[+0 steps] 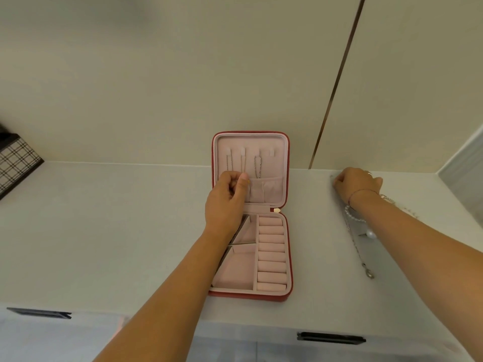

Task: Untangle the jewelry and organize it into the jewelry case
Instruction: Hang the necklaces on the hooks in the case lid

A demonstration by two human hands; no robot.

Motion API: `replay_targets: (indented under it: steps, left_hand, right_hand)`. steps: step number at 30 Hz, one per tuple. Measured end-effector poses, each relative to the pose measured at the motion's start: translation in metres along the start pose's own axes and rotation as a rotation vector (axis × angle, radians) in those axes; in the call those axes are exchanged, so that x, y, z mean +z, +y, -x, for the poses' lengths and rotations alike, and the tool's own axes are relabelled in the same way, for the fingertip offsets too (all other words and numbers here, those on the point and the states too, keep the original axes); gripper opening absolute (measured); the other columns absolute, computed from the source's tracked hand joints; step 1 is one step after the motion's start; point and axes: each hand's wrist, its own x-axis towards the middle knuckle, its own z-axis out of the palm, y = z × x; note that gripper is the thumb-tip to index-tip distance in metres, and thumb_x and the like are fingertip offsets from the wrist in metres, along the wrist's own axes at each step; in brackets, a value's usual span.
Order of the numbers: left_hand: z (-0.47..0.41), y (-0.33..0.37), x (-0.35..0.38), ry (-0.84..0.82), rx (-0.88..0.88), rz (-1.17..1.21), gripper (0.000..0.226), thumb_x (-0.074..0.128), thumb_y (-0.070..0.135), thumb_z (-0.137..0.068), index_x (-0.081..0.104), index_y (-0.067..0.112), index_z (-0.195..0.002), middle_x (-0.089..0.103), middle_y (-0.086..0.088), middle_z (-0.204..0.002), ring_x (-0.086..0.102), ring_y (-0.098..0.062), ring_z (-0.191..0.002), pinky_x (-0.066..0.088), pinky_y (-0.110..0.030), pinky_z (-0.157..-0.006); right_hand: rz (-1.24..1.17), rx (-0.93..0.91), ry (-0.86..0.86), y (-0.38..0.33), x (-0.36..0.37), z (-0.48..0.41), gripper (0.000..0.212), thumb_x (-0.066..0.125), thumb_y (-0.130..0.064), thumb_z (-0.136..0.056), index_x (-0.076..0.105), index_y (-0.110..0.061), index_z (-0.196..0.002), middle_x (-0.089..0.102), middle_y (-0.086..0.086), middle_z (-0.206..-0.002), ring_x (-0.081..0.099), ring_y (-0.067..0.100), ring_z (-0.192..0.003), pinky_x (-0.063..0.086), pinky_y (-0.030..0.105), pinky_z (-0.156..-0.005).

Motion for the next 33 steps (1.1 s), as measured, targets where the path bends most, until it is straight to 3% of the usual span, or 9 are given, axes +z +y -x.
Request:
replay_targets:
  steps: [3,8,13,19,23,25,29,33]
  left_hand:
    - [0.000,0.002,0.000,0.001,0.002,-0.010,0.020,0.043,0.040,-0.098,0.055,0.025,-0.099,0.059,0.010,-0.087,0.056,-0.006,-0.081,0.048,-0.021,-0.070]
    - [0.001,0.004,0.000,-0.001,0.002,-0.019,0.019,0.042,0.039,-0.098,0.054,0.025,-0.100,0.059,0.011,-0.086,0.055,-0.004,-0.079,0.044,-0.014,-0.066]
    - [0.000,0.002,0.001,-0.002,-0.002,-0.015,0.020,0.042,0.040,-0.098,0.055,0.025,-0.101,0.059,0.012,-0.087,0.056,-0.004,-0.081,0.045,-0.014,-0.067]
    - [0.000,0.004,0.000,-0.001,-0.001,-0.010,0.019,0.042,0.040,-0.098,0.054,0.026,-0.101,0.058,0.013,-0.086,0.056,-0.004,-0.081,0.046,-0.015,-0.068]
    - [0.001,0.005,-0.001,-0.003,-0.005,-0.005,0.019,0.042,0.040,-0.098,0.054,0.026,-0.100,0.059,0.013,-0.086,0.056,-0.002,-0.081,0.046,-0.012,-0.067]
    - [0.003,0.008,-0.003,0.003,-0.002,0.028,0.016,0.044,0.037,-0.098,0.055,0.026,-0.099,0.059,0.012,-0.086,0.055,0.003,-0.079,0.044,-0.008,-0.065]
    - [0.008,0.026,-0.002,-0.071,0.009,0.168,0.012,0.053,0.023,-0.096,0.059,0.021,-0.106,0.062,0.002,-0.092,0.054,0.003,-0.077,0.044,-0.007,-0.070]
    - [0.011,0.057,0.007,-0.298,-0.017,0.271,0.033,0.053,0.021,-0.097,0.054,0.019,-0.130,0.063,0.006,-0.114,0.056,0.002,-0.101,0.043,-0.006,-0.084]
  right_hand:
    - [-0.018,0.012,0.029,0.002,-0.001,-0.001,0.022,0.053,-0.027,-0.091,0.071,-0.015,-0.086,0.068,0.007,-0.090,0.056,0.030,-0.096,0.024,0.035,-0.078]
    - [0.008,0.053,-0.029,-0.006,-0.002,-0.005,0.022,0.049,-0.022,-0.093,0.066,-0.011,-0.084,0.064,0.008,-0.086,0.050,0.028,-0.082,0.028,0.036,-0.090]
    - [0.136,0.008,-0.105,-0.010,-0.001,-0.003,0.015,0.048,-0.013,-0.090,0.062,-0.013,-0.097,0.061,0.009,-0.106,0.051,0.029,-0.109,0.027,0.036,-0.097]
    - [0.120,0.001,-0.165,-0.011,-0.004,-0.001,0.018,0.046,-0.011,-0.089,0.061,-0.012,-0.099,0.058,0.008,-0.101,0.052,0.029,-0.103,0.028,0.037,-0.092]
    - [-0.243,-0.119,-0.169,-0.006,-0.018,0.003,0.028,0.039,-0.019,-0.099,0.049,-0.012,-0.074,0.051,0.004,-0.076,0.047,0.027,-0.082,0.029,0.033,-0.075]
    - [-0.498,-0.230,-0.200,-0.008,-0.031,0.016,0.030,0.041,-0.020,-0.100,0.048,-0.011,-0.072,0.050,0.003,-0.073,0.047,0.024,-0.076,0.033,0.028,-0.063]
    - [-0.873,-0.357,-0.280,-0.020,-0.059,0.054,0.026,0.044,-0.014,-0.099,0.058,-0.014,-0.077,0.062,-0.001,-0.079,0.057,0.005,-0.072,0.039,0.017,-0.066]
    - [-1.124,-0.440,-0.429,-0.033,-0.082,0.085,0.026,0.042,-0.011,-0.099,0.056,-0.011,-0.078,0.064,-0.005,-0.069,0.059,0.005,-0.063,0.041,0.019,-0.062]
